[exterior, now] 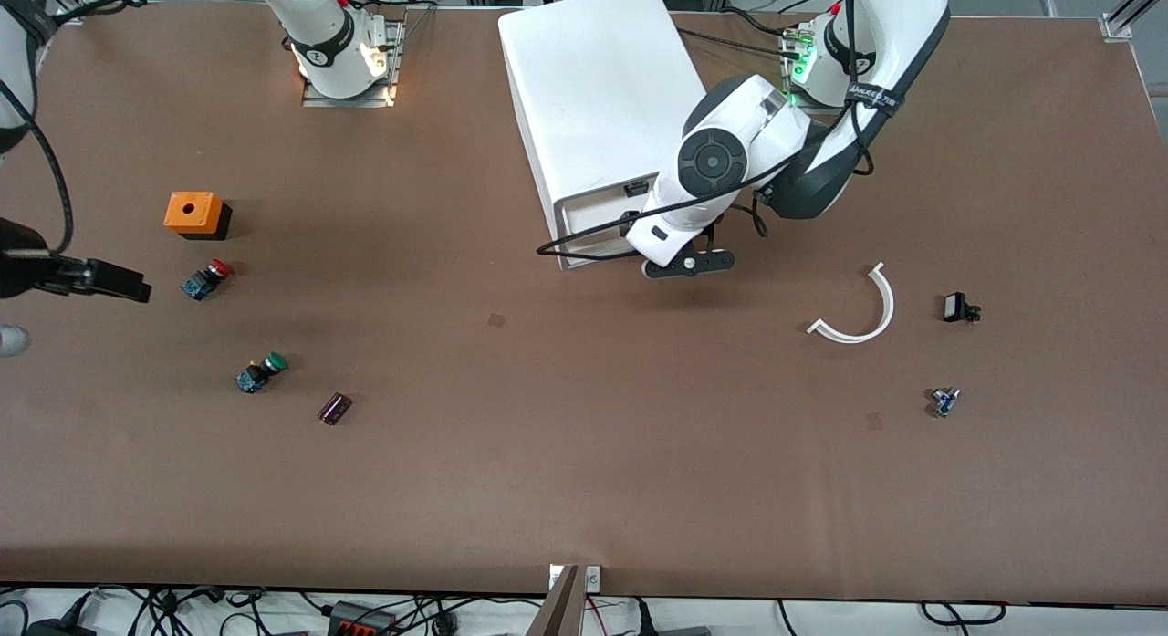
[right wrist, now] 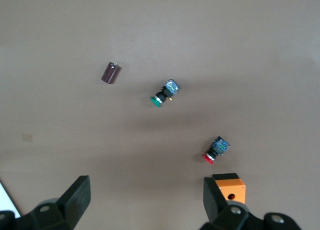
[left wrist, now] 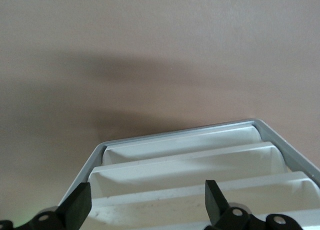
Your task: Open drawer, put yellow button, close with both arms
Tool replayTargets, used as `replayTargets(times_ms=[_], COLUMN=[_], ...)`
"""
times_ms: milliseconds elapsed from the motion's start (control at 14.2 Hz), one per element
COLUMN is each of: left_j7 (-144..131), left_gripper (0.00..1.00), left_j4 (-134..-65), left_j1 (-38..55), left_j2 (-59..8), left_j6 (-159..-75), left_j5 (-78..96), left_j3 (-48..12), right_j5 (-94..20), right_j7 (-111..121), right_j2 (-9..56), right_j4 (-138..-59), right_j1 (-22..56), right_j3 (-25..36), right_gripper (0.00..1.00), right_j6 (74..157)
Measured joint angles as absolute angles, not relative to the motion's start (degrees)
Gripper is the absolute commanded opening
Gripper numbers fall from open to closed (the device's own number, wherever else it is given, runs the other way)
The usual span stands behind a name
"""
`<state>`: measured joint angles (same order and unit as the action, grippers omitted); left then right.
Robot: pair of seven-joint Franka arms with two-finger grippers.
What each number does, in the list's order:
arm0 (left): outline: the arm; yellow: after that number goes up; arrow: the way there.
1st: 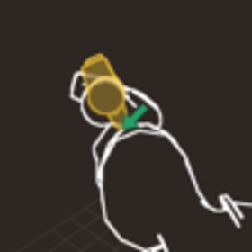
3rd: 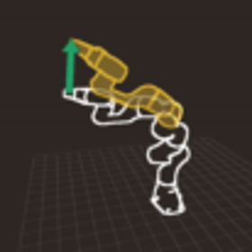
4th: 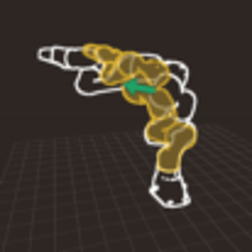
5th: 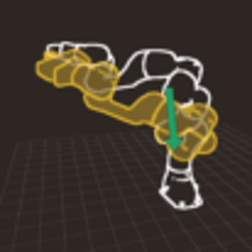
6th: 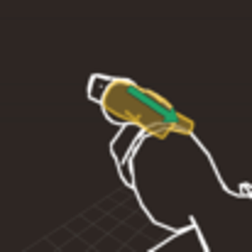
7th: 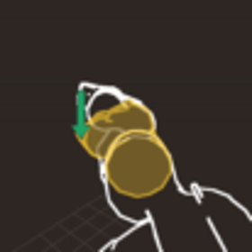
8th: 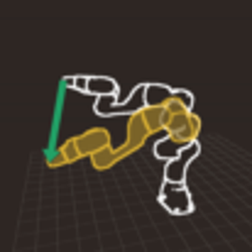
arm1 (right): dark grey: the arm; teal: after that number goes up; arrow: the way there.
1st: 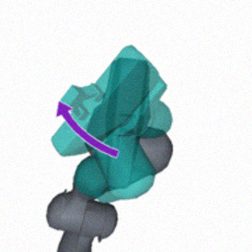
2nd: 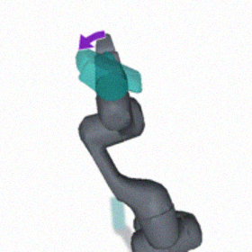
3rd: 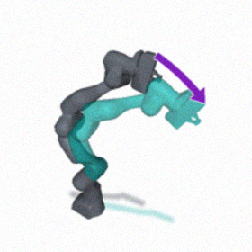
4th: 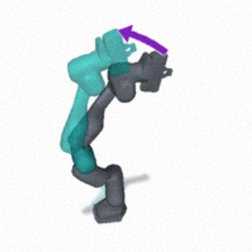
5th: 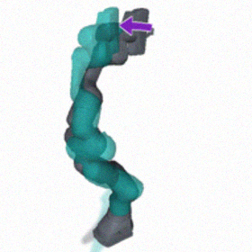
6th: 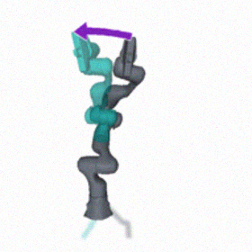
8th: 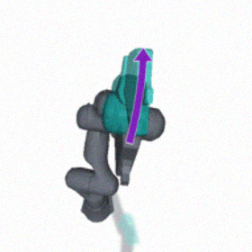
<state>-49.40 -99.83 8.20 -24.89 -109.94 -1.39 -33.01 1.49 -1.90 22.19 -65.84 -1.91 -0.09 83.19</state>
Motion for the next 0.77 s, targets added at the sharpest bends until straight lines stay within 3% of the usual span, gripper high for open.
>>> replayTargets(times_ms=[492,774], left_j7=[-49.4,-49.4], left_gripper=[1.00,1.00], left_j4=[-100.2,-100.3], left_j1=[8.1,8.1], left_j2=[-23.7,-22.7], left_j6=[-107.4,-106.4], left_j5=[-1.5,-1.5], left_j3=[-34.1,-34.1], right_j5=[1.5,1.5], right_j7=[0.5,0.5], right_j2=[13.6,5.7], right_j4=[-75.8,-89.0], right_j1=[-2.0,-2.0], right_j3=[0.9,0.9], right_gripper=[1.00,1.00], right_j6=[85.6,92.5])
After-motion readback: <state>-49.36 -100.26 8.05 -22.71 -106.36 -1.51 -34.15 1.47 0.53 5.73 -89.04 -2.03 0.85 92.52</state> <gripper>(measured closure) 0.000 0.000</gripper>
